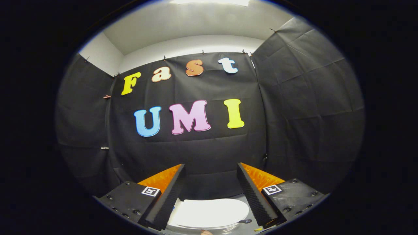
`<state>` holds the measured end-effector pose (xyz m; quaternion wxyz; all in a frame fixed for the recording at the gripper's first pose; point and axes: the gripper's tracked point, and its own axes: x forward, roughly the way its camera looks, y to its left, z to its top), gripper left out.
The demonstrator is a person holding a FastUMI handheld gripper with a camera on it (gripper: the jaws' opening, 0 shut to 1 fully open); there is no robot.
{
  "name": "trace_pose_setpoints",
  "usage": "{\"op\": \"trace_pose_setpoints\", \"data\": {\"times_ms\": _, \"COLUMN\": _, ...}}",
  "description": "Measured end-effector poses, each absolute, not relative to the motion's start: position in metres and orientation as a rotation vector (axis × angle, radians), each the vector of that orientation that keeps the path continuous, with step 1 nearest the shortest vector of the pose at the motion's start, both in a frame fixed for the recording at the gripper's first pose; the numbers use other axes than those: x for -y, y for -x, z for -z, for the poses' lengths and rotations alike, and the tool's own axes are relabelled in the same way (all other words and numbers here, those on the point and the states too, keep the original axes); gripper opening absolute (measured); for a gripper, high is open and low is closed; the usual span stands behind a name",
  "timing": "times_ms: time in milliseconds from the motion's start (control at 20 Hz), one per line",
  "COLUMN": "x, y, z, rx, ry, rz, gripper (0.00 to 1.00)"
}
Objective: Open the toilet lid.
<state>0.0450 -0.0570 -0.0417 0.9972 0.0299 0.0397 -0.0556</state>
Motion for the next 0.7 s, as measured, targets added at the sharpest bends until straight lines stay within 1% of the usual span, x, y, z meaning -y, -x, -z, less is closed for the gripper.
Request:
{"op": "trace_pose_setpoints", "data": {"times_ms": 500, "x": 0.132, "y": -0.102, "z": 0.105, "rx": -0.168, "ry": -0.177, "rz": 0.202, "gripper": 0.99}}
{"op": "trace_pose_setpoints", "data": {"times_ms": 700, "x": 0.169, "y": -0.118, "z": 0.142, "rx": -0.198, "ry": -0.262, "rz": 0.251, "gripper": 0.99}}
